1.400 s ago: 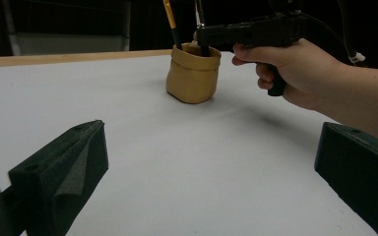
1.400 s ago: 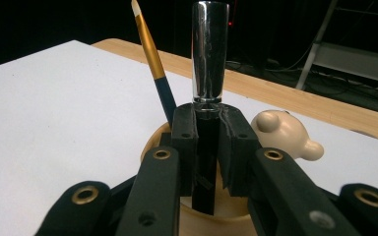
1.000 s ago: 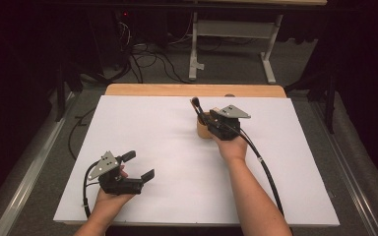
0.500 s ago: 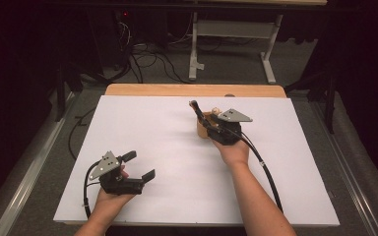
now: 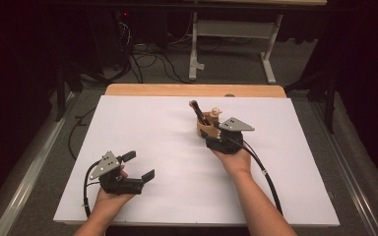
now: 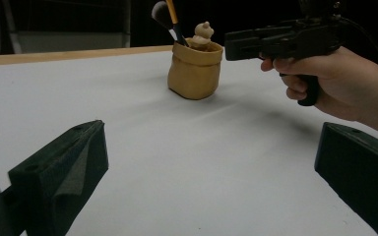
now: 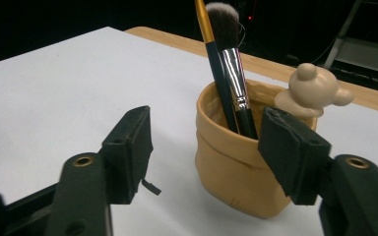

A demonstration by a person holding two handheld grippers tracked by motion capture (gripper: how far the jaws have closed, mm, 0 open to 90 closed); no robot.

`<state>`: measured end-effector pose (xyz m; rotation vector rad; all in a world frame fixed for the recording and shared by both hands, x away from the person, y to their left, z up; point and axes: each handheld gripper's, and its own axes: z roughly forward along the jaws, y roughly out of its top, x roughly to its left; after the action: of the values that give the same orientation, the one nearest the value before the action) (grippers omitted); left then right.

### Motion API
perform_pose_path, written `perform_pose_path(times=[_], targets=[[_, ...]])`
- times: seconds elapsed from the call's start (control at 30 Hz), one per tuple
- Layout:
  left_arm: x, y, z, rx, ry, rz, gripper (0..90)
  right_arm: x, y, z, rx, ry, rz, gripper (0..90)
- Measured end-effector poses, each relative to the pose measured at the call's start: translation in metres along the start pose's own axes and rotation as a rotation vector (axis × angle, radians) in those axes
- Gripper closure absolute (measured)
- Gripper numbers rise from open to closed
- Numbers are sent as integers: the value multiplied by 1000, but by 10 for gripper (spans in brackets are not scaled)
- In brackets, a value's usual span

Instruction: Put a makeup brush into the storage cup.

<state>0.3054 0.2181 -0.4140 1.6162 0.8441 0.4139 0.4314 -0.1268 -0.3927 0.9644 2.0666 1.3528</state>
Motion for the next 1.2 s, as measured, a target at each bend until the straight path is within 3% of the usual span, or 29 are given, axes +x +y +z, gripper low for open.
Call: perform_pose_path(times=[0.5, 0.87, 1.2], targets=[[2, 0, -2, -2, 11, -3, 3, 5, -6, -30, -27, 31, 18, 191], [1, 0, -1, 1, 19, -1, 3, 5, -16, -53, -7, 58, 47, 11], [1, 0, -2, 0, 31, -6, 3, -5, -31, -89, -38, 30, 22, 10]])
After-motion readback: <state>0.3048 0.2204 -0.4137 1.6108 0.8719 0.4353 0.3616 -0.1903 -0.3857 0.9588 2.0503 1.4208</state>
